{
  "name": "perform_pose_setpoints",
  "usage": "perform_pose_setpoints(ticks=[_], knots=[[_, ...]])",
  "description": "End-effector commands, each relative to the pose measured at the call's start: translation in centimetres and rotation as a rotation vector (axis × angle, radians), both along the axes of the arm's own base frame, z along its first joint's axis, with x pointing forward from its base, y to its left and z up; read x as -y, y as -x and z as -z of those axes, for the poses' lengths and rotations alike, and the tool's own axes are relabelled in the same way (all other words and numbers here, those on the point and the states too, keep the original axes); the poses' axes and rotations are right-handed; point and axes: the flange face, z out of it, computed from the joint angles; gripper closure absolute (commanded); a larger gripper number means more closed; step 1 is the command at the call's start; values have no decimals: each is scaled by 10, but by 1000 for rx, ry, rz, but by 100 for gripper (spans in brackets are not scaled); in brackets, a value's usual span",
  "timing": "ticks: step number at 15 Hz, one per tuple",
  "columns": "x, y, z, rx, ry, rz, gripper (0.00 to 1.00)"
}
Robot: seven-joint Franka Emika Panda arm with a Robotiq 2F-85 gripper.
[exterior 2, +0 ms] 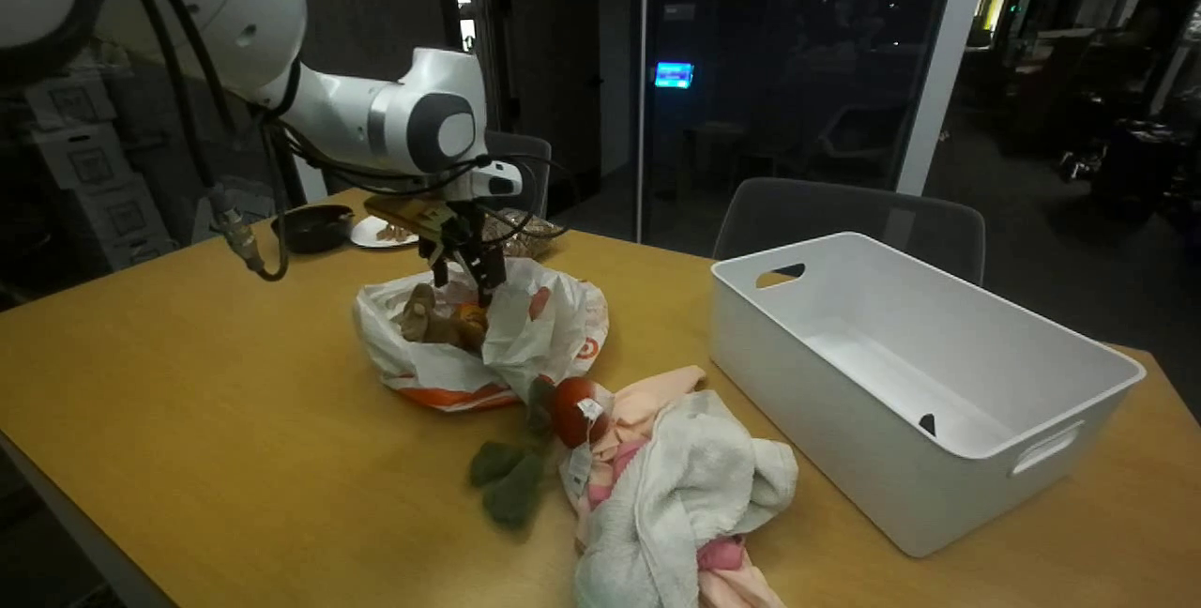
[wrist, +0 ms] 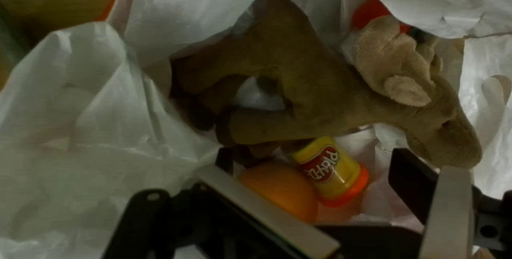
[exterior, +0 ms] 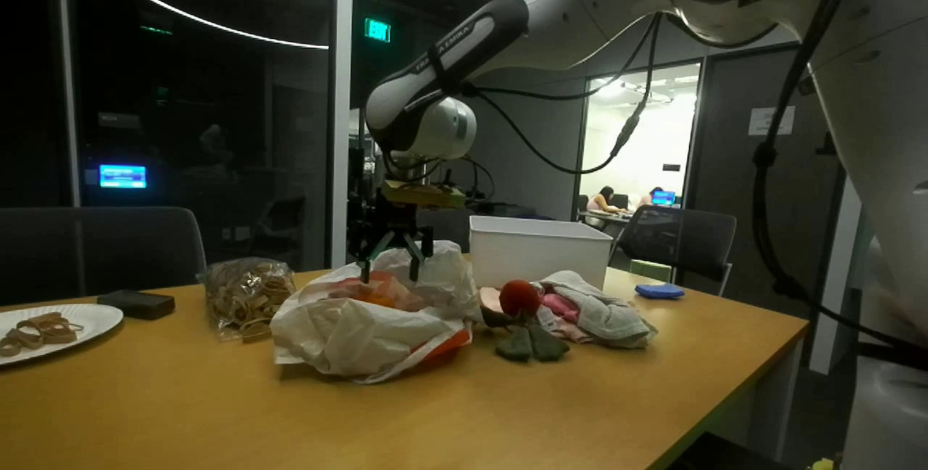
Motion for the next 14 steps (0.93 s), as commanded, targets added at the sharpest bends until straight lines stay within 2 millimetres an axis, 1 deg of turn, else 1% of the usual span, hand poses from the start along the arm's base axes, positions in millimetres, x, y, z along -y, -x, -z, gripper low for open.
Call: perform_pose_setpoints(ticks=[1, 3, 5, 9, 12, 14], knots=[[21, -26, 11, -6, -17, 15, 0], [31, -35, 21, -22, -13, 17, 0], [31, -38, 31, -60, -28, -1, 0], [13, -41, 45, -125, -58, -57, 0], [4, -41, 43, -158, -94, -85, 0], [3, -45, 42, -149, -82, -89, 0]])
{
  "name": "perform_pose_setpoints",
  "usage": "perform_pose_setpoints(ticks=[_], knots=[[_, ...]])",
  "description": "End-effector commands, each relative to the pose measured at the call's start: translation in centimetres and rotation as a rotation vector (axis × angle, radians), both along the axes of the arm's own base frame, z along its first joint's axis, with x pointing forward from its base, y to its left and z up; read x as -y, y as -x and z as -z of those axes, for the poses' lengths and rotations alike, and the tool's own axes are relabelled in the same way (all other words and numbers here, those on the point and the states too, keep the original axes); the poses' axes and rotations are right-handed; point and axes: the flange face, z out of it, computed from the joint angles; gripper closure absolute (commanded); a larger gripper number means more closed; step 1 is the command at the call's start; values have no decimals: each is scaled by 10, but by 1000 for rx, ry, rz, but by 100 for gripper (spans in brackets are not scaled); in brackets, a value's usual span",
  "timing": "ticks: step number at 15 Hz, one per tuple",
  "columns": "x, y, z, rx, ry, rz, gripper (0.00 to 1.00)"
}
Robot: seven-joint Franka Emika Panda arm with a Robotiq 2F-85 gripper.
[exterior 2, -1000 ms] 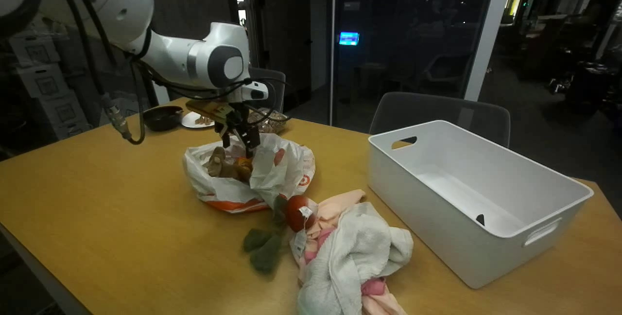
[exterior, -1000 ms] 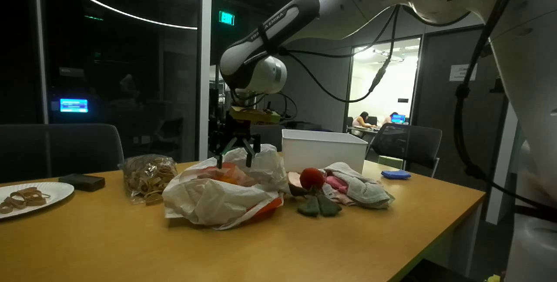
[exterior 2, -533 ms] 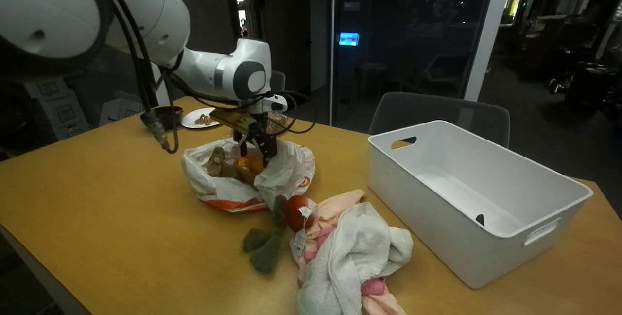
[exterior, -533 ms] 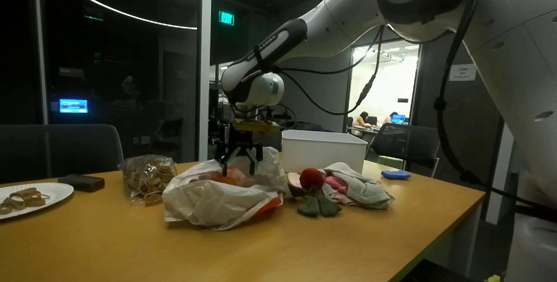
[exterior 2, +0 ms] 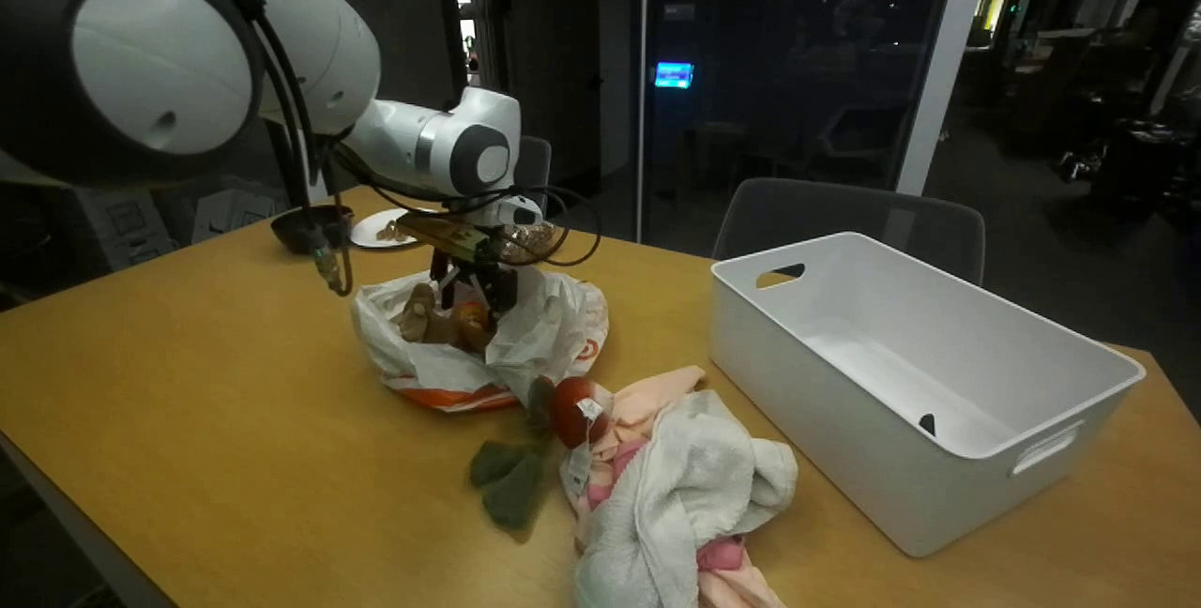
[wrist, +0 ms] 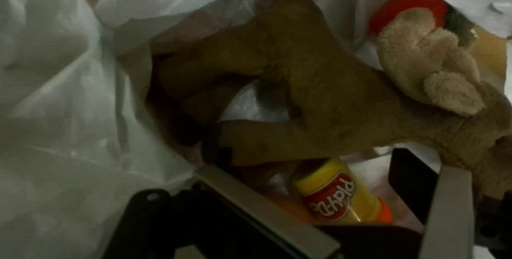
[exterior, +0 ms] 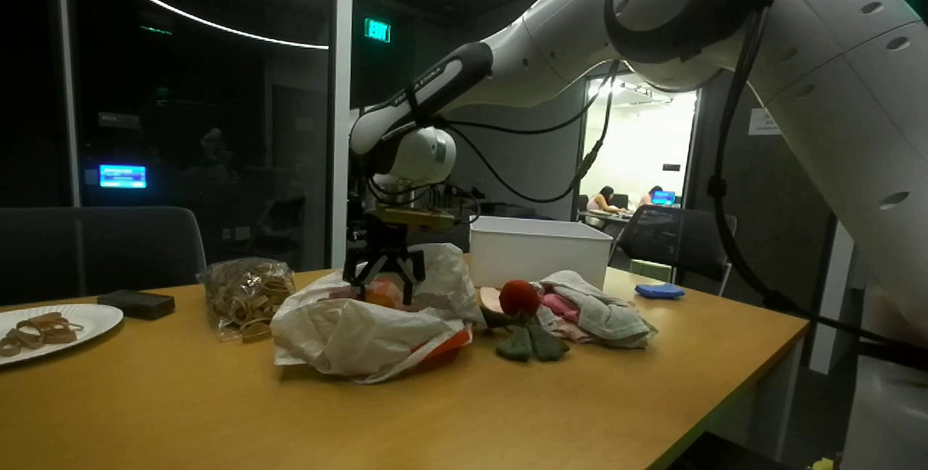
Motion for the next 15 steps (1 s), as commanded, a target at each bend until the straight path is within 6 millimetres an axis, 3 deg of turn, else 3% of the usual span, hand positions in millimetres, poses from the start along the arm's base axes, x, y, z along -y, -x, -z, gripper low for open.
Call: perform_pose_setpoints(ticks=[1, 7, 14, 15], knots=[[2, -16, -9, 33, 25, -18, 0], [30, -41, 0, 43, 64, -12, 0], [28, -59, 12, 22, 67, -84, 0], [27, -61, 13, 18, 68, -96, 25]])
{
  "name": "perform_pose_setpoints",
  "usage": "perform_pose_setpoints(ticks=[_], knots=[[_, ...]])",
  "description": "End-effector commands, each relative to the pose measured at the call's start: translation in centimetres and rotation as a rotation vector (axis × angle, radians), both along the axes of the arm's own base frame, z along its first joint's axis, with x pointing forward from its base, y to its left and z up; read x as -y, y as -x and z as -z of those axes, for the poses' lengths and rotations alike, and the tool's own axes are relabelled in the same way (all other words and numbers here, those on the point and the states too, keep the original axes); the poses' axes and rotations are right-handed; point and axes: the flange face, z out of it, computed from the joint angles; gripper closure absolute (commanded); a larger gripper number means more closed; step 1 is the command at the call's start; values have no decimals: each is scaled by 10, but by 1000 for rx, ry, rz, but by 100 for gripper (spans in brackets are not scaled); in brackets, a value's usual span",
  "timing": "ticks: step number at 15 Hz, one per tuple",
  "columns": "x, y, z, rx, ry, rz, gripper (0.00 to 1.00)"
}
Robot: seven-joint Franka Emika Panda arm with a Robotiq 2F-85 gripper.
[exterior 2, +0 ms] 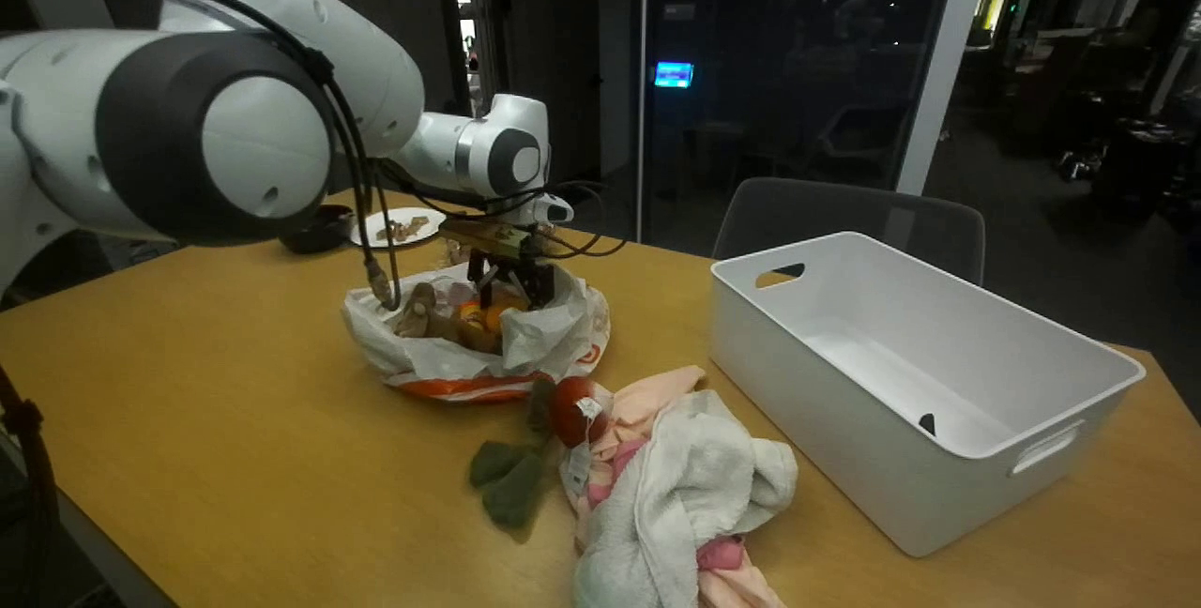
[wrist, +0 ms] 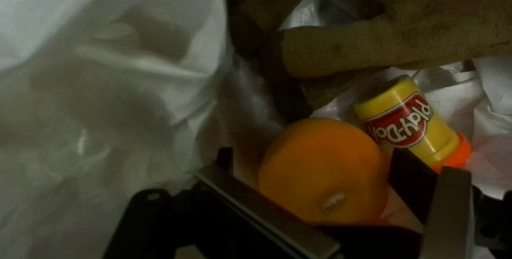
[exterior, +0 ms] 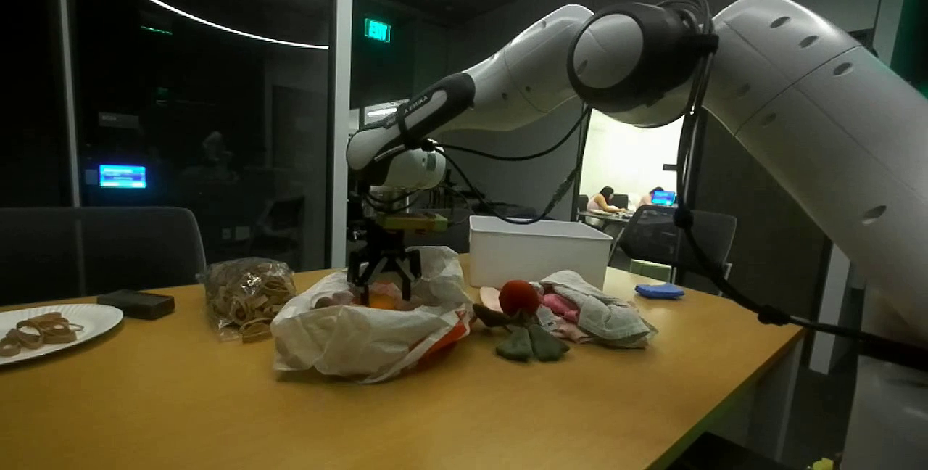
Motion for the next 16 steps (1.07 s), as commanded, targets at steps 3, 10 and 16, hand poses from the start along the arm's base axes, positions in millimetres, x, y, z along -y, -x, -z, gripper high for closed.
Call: perform_pose_setpoints(ticks=[3, 10, 16], knots=[[1, -15, -2, -24, 0, -57, 42], [2, 2, -33, -144, -79, -24, 51], [6, 38, -87, -331, -244, -13, 51]])
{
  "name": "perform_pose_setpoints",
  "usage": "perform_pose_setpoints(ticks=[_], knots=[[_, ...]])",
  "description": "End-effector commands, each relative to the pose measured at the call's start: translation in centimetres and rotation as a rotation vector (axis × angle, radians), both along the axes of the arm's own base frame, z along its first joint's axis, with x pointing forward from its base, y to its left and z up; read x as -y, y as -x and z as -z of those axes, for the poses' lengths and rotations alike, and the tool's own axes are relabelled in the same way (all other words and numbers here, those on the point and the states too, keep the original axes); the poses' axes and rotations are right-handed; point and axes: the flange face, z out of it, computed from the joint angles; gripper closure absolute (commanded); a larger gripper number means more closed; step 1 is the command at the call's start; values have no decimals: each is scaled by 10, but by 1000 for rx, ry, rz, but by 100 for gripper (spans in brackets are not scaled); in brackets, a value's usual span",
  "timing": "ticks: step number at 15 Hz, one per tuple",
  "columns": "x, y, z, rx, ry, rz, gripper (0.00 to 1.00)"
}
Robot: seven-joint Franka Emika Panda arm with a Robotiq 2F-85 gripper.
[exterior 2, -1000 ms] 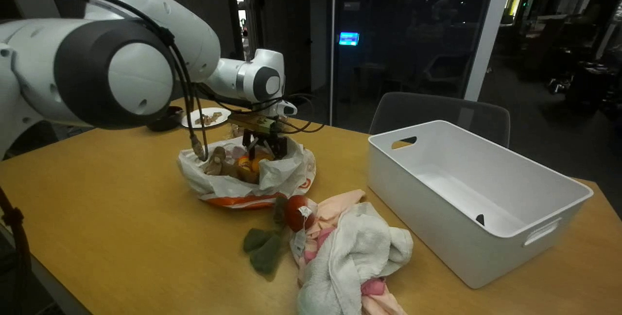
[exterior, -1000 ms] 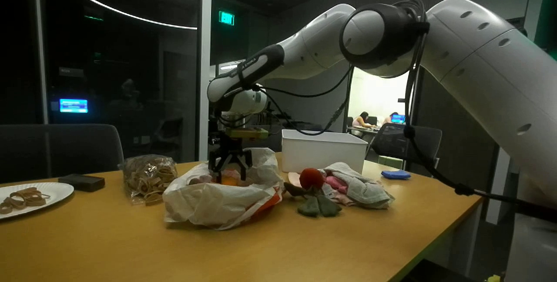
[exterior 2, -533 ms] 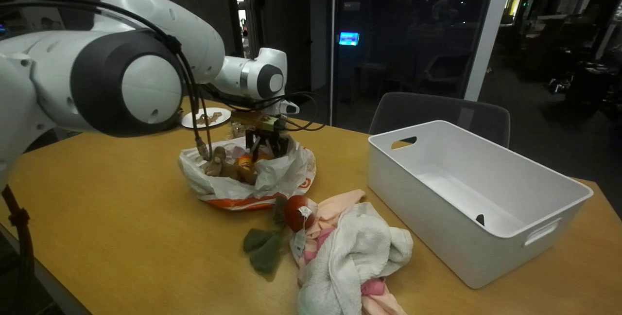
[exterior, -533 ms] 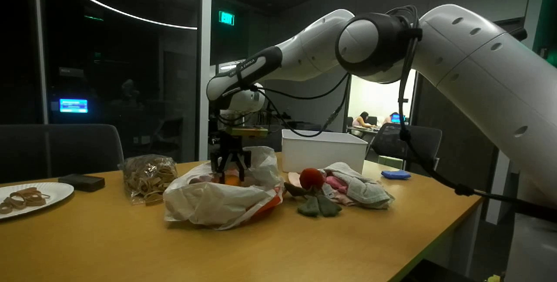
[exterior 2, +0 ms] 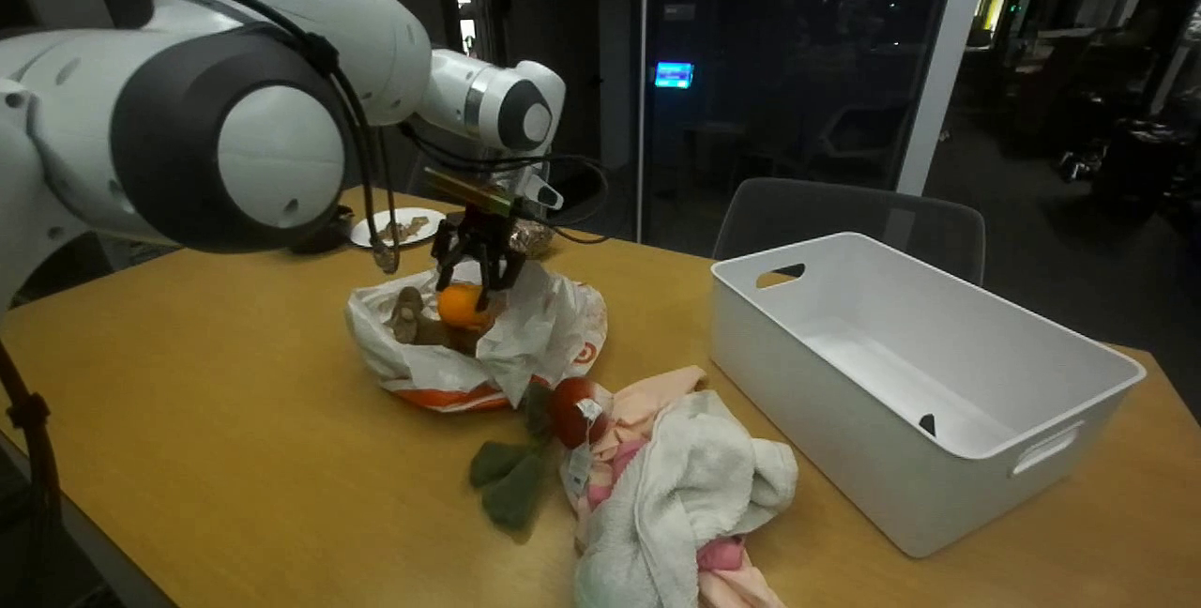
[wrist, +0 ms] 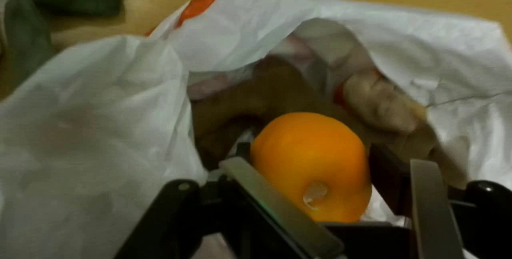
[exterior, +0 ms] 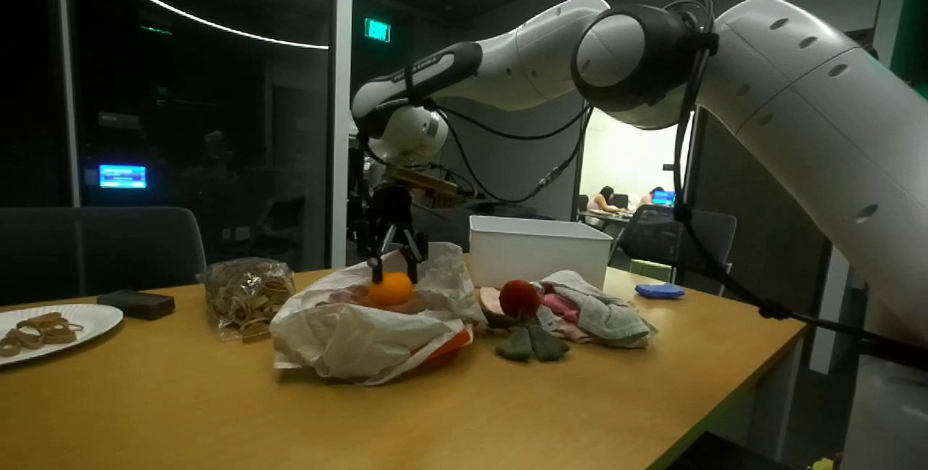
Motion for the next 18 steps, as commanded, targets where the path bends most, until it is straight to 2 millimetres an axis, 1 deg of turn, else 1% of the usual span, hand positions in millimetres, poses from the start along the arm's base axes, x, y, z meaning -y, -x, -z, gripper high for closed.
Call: perform_pose_setpoints(ticks=[1, 4, 6, 11, 13, 15, 17, 18], knots=[[17, 15, -41, -32, -33, 63, 51], [47, 25, -58, -37, 42, 160, 51], [73, 32, -65, -28, 119, 250, 51], [147, 72, -69, -89, 241, 444, 51], [176, 81, -67, -71, 306, 521, 51], [204, 80, -59, -9, 377, 578, 51], [223, 76, -48, 50, 471, 605, 51], [228, 73, -41, 73, 522, 619, 51]])
